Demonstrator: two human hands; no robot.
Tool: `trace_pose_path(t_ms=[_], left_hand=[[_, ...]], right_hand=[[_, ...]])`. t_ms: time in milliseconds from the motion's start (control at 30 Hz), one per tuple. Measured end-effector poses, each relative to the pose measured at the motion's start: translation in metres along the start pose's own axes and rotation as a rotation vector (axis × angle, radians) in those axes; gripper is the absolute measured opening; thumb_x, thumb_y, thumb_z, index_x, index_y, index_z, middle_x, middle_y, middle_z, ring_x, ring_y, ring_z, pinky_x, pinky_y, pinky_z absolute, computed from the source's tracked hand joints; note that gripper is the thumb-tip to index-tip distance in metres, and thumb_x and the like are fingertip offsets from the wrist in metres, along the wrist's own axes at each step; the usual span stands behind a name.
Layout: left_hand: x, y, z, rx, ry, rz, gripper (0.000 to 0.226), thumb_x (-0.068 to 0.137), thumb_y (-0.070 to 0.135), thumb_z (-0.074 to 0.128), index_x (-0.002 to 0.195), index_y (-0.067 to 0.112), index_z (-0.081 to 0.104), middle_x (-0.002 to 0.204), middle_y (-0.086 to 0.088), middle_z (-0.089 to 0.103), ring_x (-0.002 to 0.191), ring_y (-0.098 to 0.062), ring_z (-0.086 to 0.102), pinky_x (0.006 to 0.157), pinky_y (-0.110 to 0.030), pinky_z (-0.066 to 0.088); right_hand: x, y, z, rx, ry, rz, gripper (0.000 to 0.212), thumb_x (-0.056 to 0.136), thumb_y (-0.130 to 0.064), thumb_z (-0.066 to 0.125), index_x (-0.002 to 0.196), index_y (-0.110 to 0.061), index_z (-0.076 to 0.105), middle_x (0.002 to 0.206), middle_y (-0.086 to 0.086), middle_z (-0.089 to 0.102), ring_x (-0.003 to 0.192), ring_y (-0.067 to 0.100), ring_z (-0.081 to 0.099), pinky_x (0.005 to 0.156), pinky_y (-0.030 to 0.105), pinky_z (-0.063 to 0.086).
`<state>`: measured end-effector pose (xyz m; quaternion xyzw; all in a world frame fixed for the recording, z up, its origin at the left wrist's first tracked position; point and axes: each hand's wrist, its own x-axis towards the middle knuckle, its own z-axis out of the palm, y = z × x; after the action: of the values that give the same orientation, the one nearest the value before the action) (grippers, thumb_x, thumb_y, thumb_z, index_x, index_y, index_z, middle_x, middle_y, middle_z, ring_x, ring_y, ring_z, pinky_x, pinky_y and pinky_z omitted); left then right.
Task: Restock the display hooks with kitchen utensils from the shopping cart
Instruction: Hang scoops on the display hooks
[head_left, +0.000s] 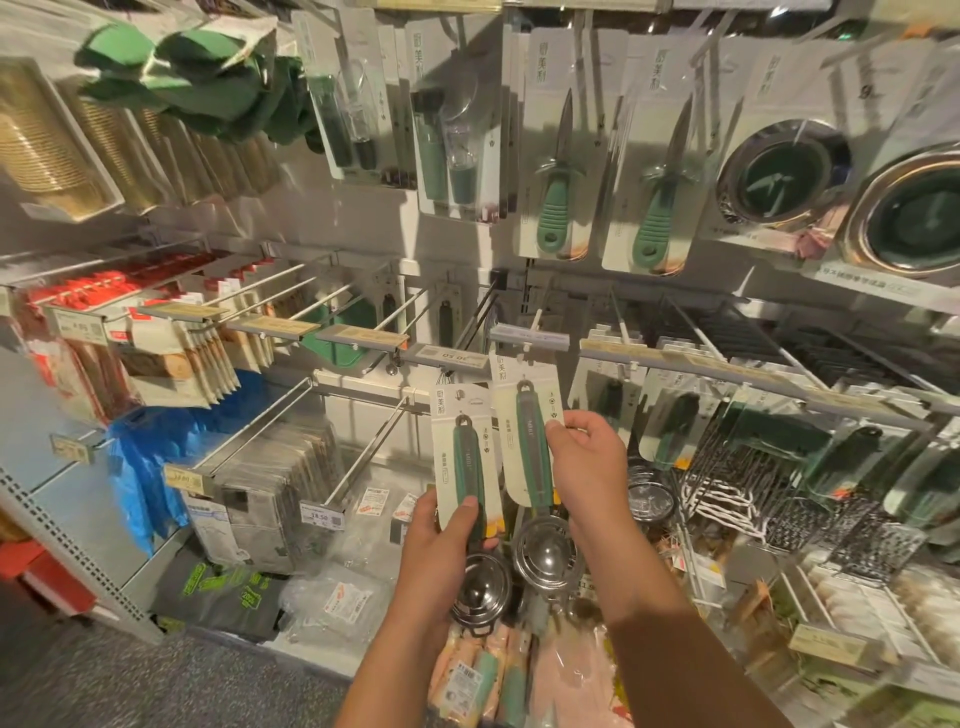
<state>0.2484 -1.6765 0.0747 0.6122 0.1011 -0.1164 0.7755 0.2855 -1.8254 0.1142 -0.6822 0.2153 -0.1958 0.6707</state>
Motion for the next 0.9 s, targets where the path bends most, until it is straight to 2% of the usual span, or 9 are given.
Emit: trace_pose_path(t_ms=[200,267,367,500,567,633,700,800,900], left_hand=[[-0.005,0.007,0.000,0.004,0.011,-0.048,0.027,0.106,0.022,0.058,0.097,0.045,0.047,0.105,0.018,0.065,0.098,-0.025,0.077,0.067,-0.021,0.050],[-0.005,0.007,0.000,-0.005,0.010,-0.041,0.026,0.106,0.022,0.058,0.098,0.045,0.047,0.104,0.019,0.065,0.096,-0.022,0.077,0.064,-0.018,0.050],[-0.007,0.007,-0.001,-0.015,0.001,-0.017,0.024,0.106,0.024,0.058,0.108,0.043,0.045,0.102,0.021,0.063,0.086,-0.011,0.076,0.060,-0.014,0.049],[-0.006,0.005,-0.003,-0.015,0.004,0.002,0.022,0.105,0.024,0.059,0.101,0.044,0.050,0.102,0.019,0.068,0.085,-0.008,0.077,0.065,-0.017,0.051],[-0.005,0.004,-0.004,-0.034,0.000,0.007,0.021,0.105,0.025,0.059,0.119,0.040,0.051,0.109,0.017,0.068,0.084,-0.006,0.077,0.069,-0.022,0.050],[-0.007,0.006,-0.002,-0.025,-0.018,0.031,0.043,0.106,0.026,0.058,0.146,0.031,0.043,0.115,0.017,0.062,0.070,0.004,0.073,0.070,-0.023,0.047],[-0.004,0.003,-0.003,-0.020,-0.031,0.033,0.049,0.106,0.025,0.057,0.151,0.027,0.039,0.111,0.017,0.061,0.065,0.007,0.071,0.069,-0.023,0.047],[-0.002,0.002,-0.002,-0.014,-0.029,0.018,0.046,0.105,0.028,0.059,0.148,0.031,0.042,0.123,0.009,0.066,0.084,-0.001,0.075,0.076,-0.024,0.055],[-0.002,0.001,-0.001,0.016,-0.014,0.001,0.034,0.104,0.030,0.060,0.137,0.036,0.053,0.131,0.005,0.069,0.108,-0.018,0.073,0.088,-0.032,0.055]], right_hand=[[0.011,-0.003,0.001,-0.083,0.014,-0.012,0.005,0.104,-0.018,0.058,0.099,-0.019,0.061,0.095,0.004,0.071,0.077,0.016,0.064,0.070,0.034,0.055],[0.011,-0.001,0.001,-0.116,0.018,-0.023,0.004,0.104,-0.019,0.057,0.103,-0.018,0.060,0.092,0.000,0.069,0.073,0.011,0.062,0.064,0.028,0.052],[0.011,0.008,0.000,-0.149,0.035,-0.004,0.008,0.103,-0.023,0.059,0.109,-0.018,0.062,0.095,-0.001,0.070,0.078,0.014,0.066,0.071,0.034,0.057],[0.019,0.007,0.004,-0.179,0.050,-0.015,0.012,0.102,-0.022,0.060,0.112,-0.016,0.063,0.093,-0.005,0.065,0.077,0.008,0.060,0.064,0.028,0.048],[0.027,0.004,0.005,-0.215,0.046,-0.008,0.017,0.101,-0.024,0.062,0.114,-0.014,0.065,0.096,-0.003,0.066,0.081,0.010,0.059,0.074,0.031,0.050],[0.034,0.004,0.004,-0.301,0.015,0.016,0.019,0.101,-0.027,0.063,0.110,-0.011,0.068,0.092,0.000,0.067,0.081,0.017,0.061,0.086,0.039,0.055],[0.036,0.004,0.002,-0.357,-0.045,0.051,0.029,0.101,-0.030,0.063,0.118,-0.007,0.067,0.103,0.009,0.070,0.089,0.027,0.063,0.090,0.042,0.055],[0.031,0.011,-0.004,-0.334,-0.142,0.146,0.048,0.100,-0.031,0.066,0.142,-0.015,0.051,0.131,0.005,0.059,0.105,0.023,0.057,0.089,0.036,0.045],[0.021,0.022,-0.007,-0.306,-0.211,0.190,0.037,0.100,-0.031,0.066,0.132,-0.013,0.058,0.120,-0.001,0.063,0.103,0.020,0.063,0.086,0.036,0.049]])
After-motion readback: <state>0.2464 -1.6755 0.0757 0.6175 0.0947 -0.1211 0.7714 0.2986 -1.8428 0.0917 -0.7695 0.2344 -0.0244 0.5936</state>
